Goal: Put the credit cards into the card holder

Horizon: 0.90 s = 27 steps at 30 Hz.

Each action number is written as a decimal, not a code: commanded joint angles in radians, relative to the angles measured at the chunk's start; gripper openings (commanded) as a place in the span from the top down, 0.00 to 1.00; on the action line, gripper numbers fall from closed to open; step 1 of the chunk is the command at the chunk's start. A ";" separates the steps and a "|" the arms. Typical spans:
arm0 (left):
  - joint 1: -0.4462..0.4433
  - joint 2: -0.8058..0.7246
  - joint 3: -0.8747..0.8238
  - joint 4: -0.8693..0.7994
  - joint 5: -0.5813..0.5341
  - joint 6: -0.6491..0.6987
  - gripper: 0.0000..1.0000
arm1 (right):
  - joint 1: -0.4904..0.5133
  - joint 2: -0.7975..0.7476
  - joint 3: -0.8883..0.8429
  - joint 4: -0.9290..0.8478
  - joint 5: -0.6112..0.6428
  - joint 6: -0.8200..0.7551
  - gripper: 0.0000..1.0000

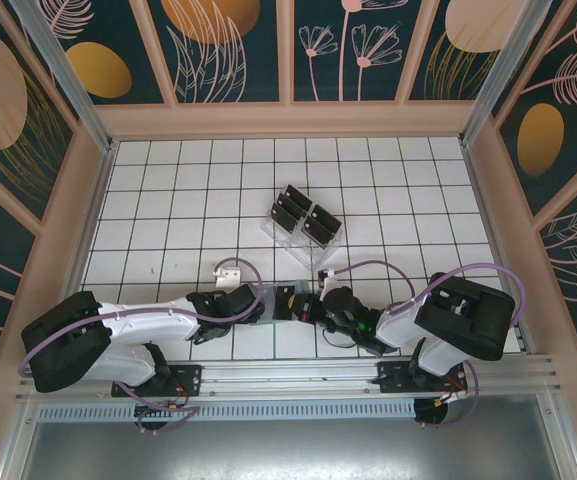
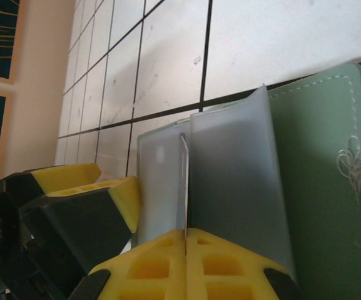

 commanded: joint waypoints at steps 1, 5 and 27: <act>-0.008 -0.003 -0.015 -0.015 -0.004 -0.004 0.01 | 0.000 -0.001 0.027 -0.071 -0.020 0.005 1.00; -0.007 -0.001 -0.016 -0.013 -0.004 -0.003 0.01 | -0.016 0.015 0.041 -0.090 -0.056 0.000 1.00; -0.007 0.000 -0.020 -0.001 0.001 0.000 0.01 | -0.046 0.128 0.130 -0.144 -0.177 -0.025 1.00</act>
